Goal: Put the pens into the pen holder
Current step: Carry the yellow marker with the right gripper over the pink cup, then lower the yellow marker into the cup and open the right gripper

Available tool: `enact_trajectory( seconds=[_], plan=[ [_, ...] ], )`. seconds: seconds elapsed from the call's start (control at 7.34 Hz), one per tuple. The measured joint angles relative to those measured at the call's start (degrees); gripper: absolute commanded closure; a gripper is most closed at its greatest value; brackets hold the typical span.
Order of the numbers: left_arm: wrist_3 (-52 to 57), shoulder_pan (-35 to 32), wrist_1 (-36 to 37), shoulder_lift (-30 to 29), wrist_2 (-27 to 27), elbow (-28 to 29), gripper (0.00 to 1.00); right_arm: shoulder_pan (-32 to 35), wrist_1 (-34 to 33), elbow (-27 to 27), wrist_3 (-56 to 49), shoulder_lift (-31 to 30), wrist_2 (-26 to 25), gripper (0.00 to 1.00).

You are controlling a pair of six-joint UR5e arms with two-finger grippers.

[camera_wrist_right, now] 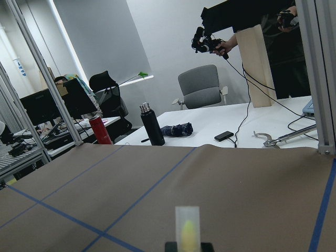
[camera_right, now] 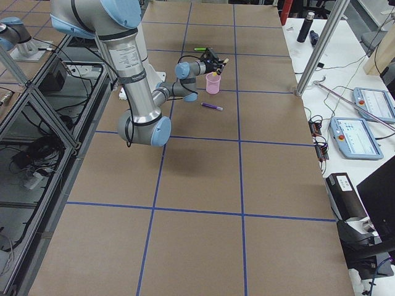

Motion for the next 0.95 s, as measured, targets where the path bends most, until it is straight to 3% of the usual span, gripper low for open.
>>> enact_trajectory(
  seconds=[0.14,0.27,0.68,0.95],
  plan=[
    [0.0,0.0,-0.07,0.01,0.0,0.06,0.0,-0.32,-0.49,-0.03,-0.24,0.19,-0.33,0.13],
    [0.0,0.0,-0.1,0.02,0.0,0.09,0.0,-0.64,-0.69,-0.05,-0.21,0.47,-1.09,0.01],
    [-0.09,0.02,-0.17,-0.4,-0.02,0.08,0.0,-1.27,-2.5,0.63,0.3,1.16,-3.39,0.01],
    [-0.22,0.68,-4.41,-0.43,-0.08,-0.03,0.0,-0.19,-12.51,3.79,5.94,1.62,-3.82,0.01]
  ],
)
